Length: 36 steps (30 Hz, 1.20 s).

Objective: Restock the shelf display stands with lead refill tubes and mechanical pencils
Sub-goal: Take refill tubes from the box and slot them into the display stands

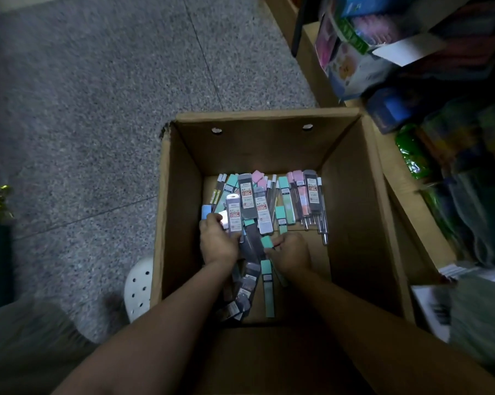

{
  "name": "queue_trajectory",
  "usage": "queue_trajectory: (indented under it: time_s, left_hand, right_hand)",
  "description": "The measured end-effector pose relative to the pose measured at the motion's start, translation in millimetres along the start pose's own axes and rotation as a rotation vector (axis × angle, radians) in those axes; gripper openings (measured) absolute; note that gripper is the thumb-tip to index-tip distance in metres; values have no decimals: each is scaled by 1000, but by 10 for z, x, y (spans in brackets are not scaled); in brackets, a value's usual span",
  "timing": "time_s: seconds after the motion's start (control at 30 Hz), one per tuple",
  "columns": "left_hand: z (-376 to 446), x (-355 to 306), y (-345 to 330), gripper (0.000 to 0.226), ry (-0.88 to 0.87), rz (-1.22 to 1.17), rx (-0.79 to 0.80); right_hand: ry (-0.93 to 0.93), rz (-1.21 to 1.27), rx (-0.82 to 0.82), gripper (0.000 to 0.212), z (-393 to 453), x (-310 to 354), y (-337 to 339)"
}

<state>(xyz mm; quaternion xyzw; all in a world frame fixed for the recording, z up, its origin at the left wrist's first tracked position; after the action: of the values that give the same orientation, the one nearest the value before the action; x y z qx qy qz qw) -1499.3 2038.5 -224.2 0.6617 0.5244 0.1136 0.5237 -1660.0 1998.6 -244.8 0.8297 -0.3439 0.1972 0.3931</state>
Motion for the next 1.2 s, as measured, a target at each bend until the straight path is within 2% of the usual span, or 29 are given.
queue_trajectory:
  time_s: [0.13,0.37,0.5,0.67,0.73,0.8,0.9,1.0,1.07,1.2]
  left_hand:
    - [1,-3,-14,48,5,-6,22]
    - [6,-46,-58,37,29,-51,81]
    - [12,-57,-59,24,61,-54,83]
    - [-37,-141,46,12,17,-174,147]
    - [-70,-281,143,23,-47,-263,232]
    - [-115,-486,314,24,-130,-313,307]
    - [-180,-926,727,49,-301,-362,406]
    - [-286,-1472,1274,87,-537,-235,443]
    - [-483,-1813,1625,102,-711,-126,454]
    - [-964,-2254,2020,99,-905,-175,497]
  right_hand:
    - [-10,150,-44,15,-7,-18,124]
    - [125,366,-159,21,69,211,437]
    - [155,541,-112,37,74,338,413]
    - [201,572,-62,37,-98,513,442]
    - [243,569,-54,34,-189,622,548]
    - [317,574,-66,32,-295,776,735]
    - [431,555,-147,31,-485,1065,1151]
    - [504,584,-199,30,-705,1315,1596]
    - [567,581,-258,32,-869,1431,1898]
    - [700,557,-409,32,-1288,1627,2480]
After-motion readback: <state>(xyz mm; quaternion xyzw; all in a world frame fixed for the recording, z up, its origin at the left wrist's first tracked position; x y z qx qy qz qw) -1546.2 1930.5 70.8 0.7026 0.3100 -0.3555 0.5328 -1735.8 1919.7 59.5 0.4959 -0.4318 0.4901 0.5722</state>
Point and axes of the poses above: each hand's wrist, its own z-axis towards the middle knuckle, its own y-axis out of the back of the hand, x = y × z, the point moved 4 cm from there along z, towards the middle knuckle, and after that the axes turned 14 degrees about z, right-handed, at the moved point
